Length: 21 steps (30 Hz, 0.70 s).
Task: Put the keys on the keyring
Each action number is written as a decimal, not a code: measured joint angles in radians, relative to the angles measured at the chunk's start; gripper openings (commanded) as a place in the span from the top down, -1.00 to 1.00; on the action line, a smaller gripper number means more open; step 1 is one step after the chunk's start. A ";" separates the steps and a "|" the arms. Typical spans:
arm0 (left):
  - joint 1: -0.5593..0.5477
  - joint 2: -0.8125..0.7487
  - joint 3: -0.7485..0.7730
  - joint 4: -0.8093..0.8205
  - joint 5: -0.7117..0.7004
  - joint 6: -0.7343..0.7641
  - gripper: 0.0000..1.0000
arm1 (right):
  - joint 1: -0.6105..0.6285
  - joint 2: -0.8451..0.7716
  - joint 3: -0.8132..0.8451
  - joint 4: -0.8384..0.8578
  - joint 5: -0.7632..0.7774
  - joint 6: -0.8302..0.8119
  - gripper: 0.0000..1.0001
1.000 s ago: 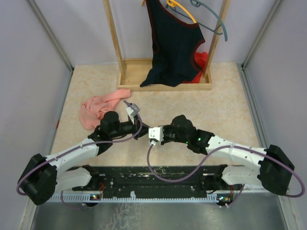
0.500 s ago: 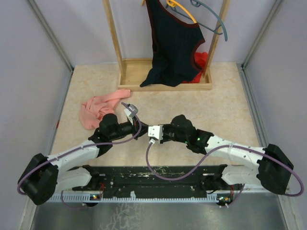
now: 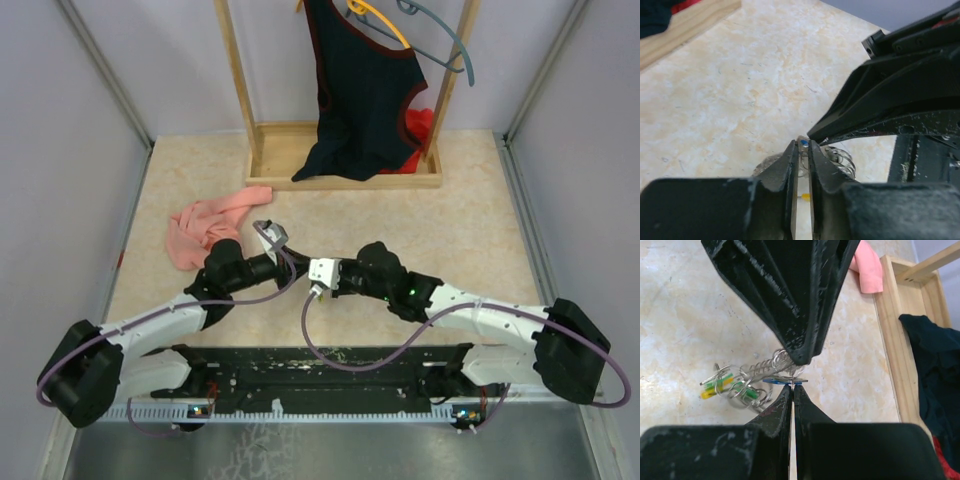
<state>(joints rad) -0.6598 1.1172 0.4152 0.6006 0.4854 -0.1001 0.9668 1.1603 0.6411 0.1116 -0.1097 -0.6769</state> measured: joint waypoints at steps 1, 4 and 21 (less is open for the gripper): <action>0.002 0.003 0.000 0.008 -0.001 0.010 0.48 | 0.000 0.003 -0.001 -0.003 0.005 0.004 1.00; 0.006 0.003 -0.001 0.031 -0.010 0.024 0.32 | 0.000 0.006 -0.013 -0.010 0.022 0.016 1.00; 0.017 -0.222 -0.129 -0.057 -0.340 -0.145 -0.09 | -0.094 0.061 -0.015 -0.090 0.078 0.277 1.00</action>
<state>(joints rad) -0.6430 0.8948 0.2867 0.5434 0.1459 -0.2455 0.8726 1.2217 0.6262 0.0216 -0.0315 -0.4000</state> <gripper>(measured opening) 0.506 0.008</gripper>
